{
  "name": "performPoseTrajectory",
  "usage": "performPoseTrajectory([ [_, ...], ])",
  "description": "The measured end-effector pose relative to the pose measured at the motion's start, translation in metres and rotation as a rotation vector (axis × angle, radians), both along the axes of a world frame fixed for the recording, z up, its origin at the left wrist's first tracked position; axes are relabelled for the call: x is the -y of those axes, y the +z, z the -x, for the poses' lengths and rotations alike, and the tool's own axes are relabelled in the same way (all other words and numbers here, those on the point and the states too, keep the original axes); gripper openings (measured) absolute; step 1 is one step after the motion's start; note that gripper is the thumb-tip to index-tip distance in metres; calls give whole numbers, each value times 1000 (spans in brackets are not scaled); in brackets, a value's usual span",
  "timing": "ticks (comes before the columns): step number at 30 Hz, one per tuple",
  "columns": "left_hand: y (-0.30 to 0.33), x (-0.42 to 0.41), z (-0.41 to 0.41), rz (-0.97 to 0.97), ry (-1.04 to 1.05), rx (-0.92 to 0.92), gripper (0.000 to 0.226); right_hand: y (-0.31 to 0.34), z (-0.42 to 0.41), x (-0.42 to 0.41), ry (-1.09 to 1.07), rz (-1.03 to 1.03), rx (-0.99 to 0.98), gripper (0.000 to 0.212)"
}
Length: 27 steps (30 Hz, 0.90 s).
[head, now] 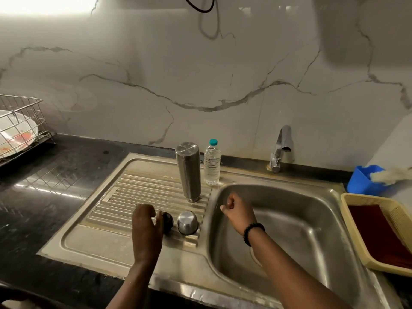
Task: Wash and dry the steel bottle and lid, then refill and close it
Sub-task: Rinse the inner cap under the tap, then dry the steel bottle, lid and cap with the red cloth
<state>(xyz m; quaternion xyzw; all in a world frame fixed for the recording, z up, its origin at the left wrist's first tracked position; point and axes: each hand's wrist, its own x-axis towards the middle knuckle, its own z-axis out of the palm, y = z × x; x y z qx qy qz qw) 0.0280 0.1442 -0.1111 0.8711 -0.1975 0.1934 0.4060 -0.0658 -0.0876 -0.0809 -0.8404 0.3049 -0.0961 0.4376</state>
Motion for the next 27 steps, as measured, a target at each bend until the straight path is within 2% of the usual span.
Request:
performPoseTrajectory([
  [2,11,19,7,-1,-193,24,33,0,5,8,-21,60,-37,32],
  [4,23,47,18,-58,-416,52,32,0,10,15,0,60,-90,32],
  [7,27,89,37,-286,-624,4,25,-3,18,24,54,53,-192,28],
  [9,22,110,44,-377,-676,-86,17,-1,29,30,78,45,-227,14],
  [10,17,119,46,-407,-705,-136,29,-2,34,36,113,22,-272,24],
  [12,11,132,53,-658,-748,-247,78,-3,47,45,281,0,-466,98],
  [13,7,135,58,-812,-731,-285,101,-2,55,47,352,41,-540,117],
  [14,4,139,62,-900,-693,-281,107,-3,62,47,375,71,-539,121],
  [17,-1,151,66,-896,-614,-258,84,-6,73,59,254,-7,-426,97],
  [20,-5,167,70,-872,-689,-286,63,-6,86,77,166,114,-327,59],
  [22,-9,181,73,-792,-708,-292,53,-1,97,91,83,126,-219,39],
  [25,-11,205,85,-707,-751,-283,48,12,117,117,-94,118,-27,24],
  [27,-11,223,96,-686,-797,-287,47,19,132,140,-266,239,54,19],
])
